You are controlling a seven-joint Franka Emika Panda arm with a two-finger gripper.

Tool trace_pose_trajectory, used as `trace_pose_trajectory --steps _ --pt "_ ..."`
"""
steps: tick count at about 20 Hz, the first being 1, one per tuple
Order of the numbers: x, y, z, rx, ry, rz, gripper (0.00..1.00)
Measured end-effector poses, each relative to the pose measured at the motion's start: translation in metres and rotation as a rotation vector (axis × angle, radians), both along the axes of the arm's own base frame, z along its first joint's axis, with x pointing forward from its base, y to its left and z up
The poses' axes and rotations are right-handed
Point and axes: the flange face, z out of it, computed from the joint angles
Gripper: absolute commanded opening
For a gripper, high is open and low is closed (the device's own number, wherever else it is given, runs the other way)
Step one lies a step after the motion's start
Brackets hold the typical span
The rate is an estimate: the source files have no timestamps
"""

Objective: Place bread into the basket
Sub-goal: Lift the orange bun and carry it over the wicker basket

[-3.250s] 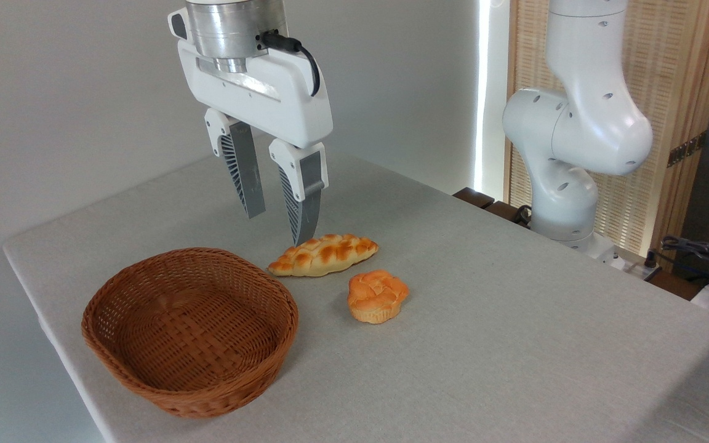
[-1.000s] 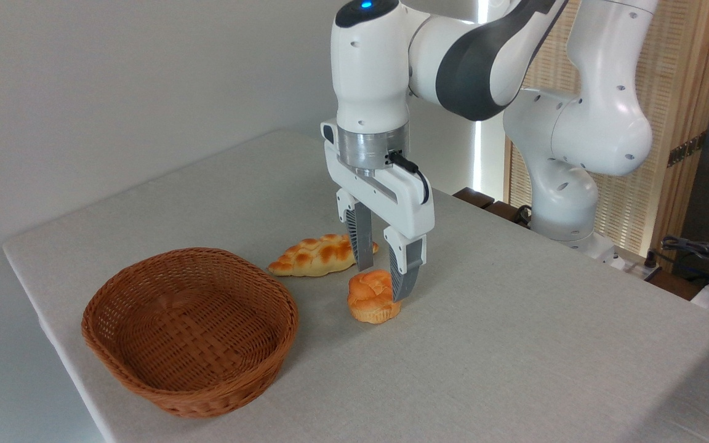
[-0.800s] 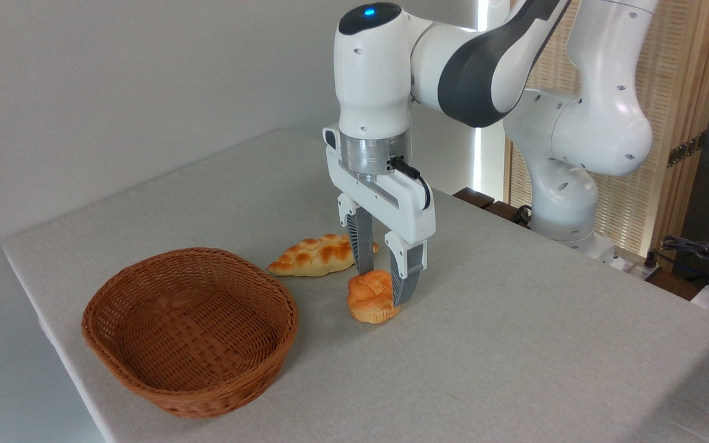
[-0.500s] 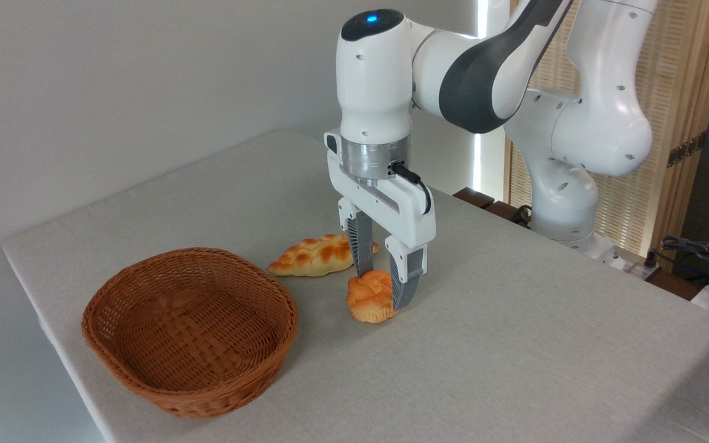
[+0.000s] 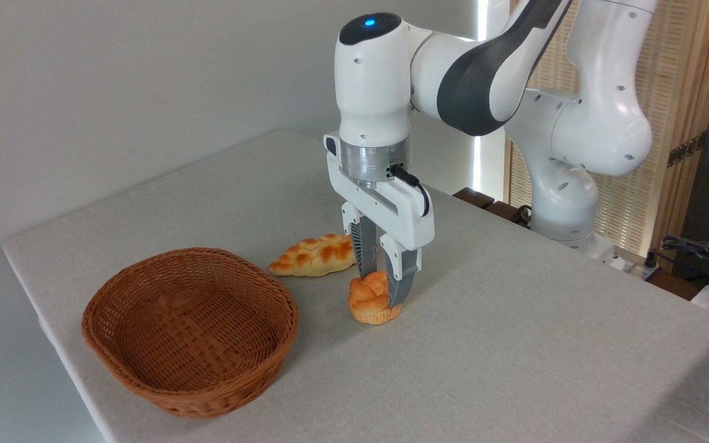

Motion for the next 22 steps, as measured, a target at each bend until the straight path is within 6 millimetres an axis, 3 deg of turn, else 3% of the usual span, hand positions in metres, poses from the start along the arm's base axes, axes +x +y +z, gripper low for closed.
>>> trace_pose_trajectory --steps 9,14,16,18,20,22 --pt "0.001 0.000 0.001 0.000 -0.003 0.000 0.10" --pt "0.010 -0.001 0.022 -0.002 -0.036 -0.001 0.10" --pt "0.014 -0.002 0.040 -0.002 -0.021 -0.006 0.11" --pt "0.024 -0.004 0.077 -0.004 -0.032 -0.011 0.12" --pt "0.041 -0.005 0.105 -0.007 -0.077 -0.012 0.12" --pt "0.064 -0.008 0.120 -0.010 -0.103 -0.014 0.13"
